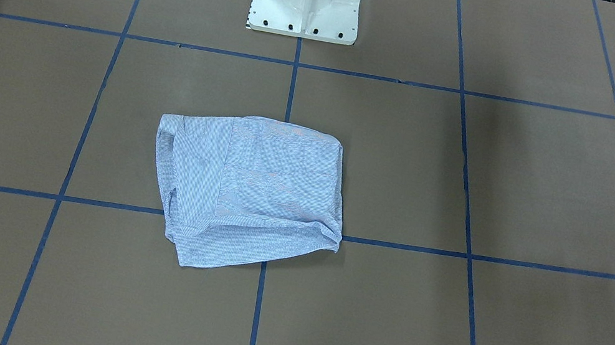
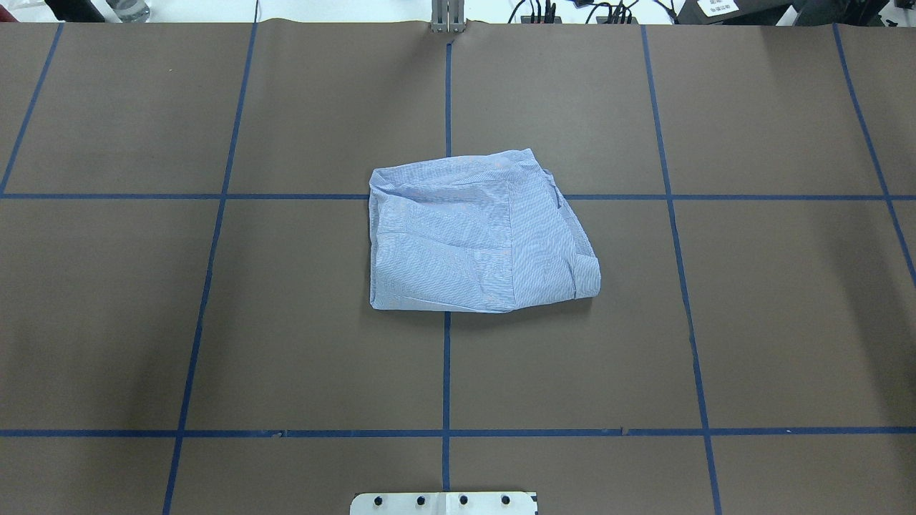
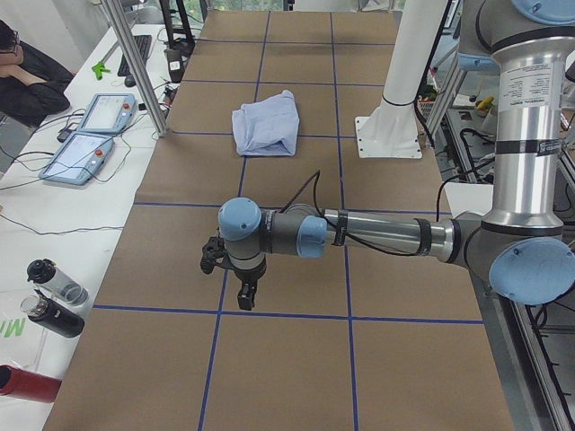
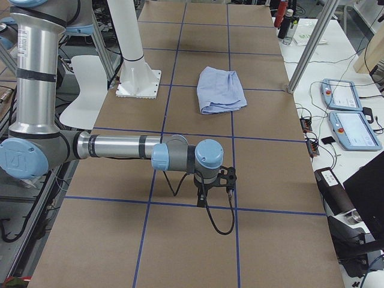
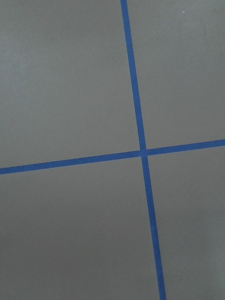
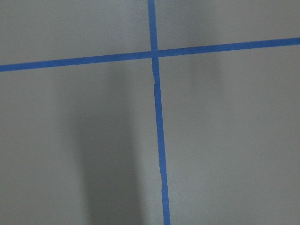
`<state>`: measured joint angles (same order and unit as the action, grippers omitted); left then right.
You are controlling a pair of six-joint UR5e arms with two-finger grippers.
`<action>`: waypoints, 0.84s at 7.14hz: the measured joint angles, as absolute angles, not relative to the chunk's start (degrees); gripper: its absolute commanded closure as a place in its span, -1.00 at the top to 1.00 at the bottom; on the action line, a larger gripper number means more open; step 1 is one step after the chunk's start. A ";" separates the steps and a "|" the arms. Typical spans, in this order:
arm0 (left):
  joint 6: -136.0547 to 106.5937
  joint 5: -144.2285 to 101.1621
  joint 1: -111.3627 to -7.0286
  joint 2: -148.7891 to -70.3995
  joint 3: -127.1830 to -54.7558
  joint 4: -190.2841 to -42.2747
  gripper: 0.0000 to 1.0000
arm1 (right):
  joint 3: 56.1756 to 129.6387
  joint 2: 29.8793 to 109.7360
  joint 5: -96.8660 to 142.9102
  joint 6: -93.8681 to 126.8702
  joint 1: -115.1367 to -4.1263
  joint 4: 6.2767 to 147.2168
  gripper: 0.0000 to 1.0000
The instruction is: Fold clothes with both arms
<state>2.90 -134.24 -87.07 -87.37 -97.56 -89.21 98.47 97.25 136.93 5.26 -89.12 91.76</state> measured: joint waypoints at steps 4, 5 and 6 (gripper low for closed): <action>2.94 -134.29 -87.10 -87.34 -97.73 -89.21 0.99 | 98.12 97.21 136.83 5.26 -89.12 91.76 1.00; 2.92 -134.30 -87.10 -87.31 -97.73 -89.21 0.99 | 98.10 97.21 136.61 5.22 -89.12 91.76 1.00; 2.91 -134.30 -87.10 -87.29 -97.73 -89.21 0.99 | 98.12 97.21 135.90 5.20 -89.21 91.76 1.00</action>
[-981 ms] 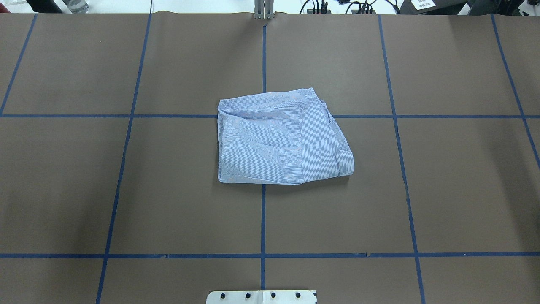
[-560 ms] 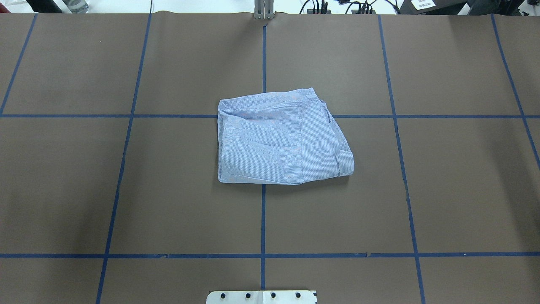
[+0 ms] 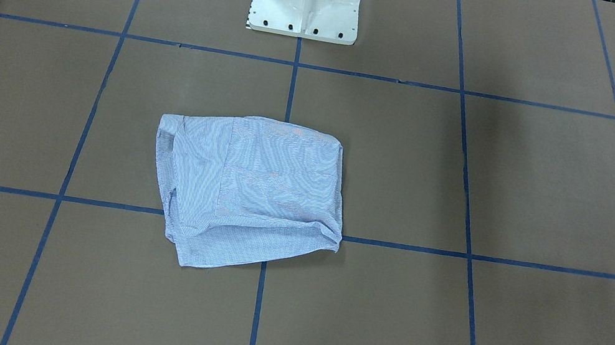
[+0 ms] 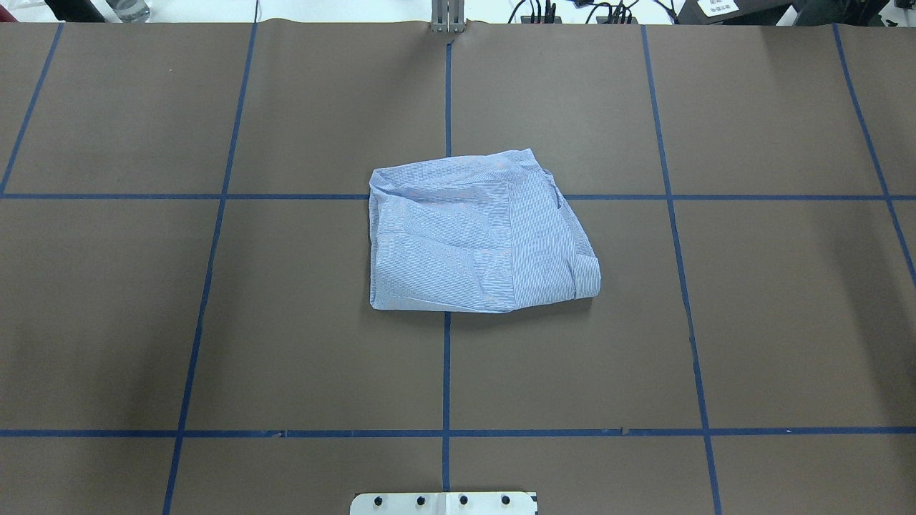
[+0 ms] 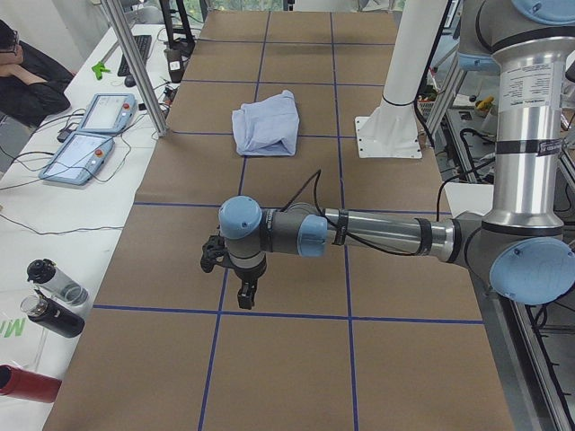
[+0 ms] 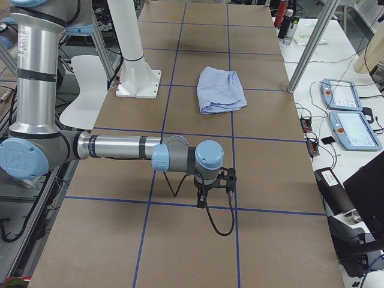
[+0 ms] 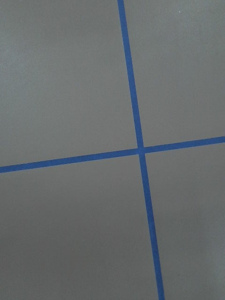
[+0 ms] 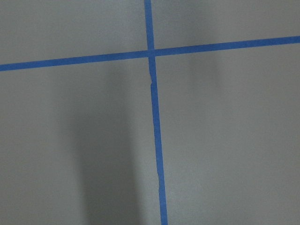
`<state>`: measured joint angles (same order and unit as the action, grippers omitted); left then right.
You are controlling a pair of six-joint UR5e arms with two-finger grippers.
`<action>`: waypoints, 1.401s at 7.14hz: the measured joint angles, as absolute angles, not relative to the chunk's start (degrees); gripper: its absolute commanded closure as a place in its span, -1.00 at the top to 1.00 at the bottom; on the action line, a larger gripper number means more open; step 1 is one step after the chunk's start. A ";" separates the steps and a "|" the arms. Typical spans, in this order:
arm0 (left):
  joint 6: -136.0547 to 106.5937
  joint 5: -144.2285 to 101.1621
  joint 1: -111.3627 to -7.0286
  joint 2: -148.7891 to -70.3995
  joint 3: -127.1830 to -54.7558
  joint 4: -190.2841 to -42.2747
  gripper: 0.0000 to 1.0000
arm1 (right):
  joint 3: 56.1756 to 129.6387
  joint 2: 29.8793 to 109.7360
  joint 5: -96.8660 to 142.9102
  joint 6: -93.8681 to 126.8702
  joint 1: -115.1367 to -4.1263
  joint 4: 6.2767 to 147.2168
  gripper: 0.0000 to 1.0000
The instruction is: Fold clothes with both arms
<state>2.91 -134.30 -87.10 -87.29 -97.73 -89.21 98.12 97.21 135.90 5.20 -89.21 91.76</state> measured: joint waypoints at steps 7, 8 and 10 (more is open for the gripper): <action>2.92 -134.30 -87.10 -87.28 -97.73 -89.21 0.99 | 98.55 96.77 134.18 5.01 -90.68 91.76 1.00; 2.96 -134.30 -87.10 -87.28 -97.73 -89.21 0.99 | 98.58 96.75 134.32 5.01 -90.70 91.76 1.00; 2.98 -134.30 -87.10 -87.25 -97.73 -89.21 0.99 | 98.57 96.74 134.47 5.01 -90.70 91.76 1.00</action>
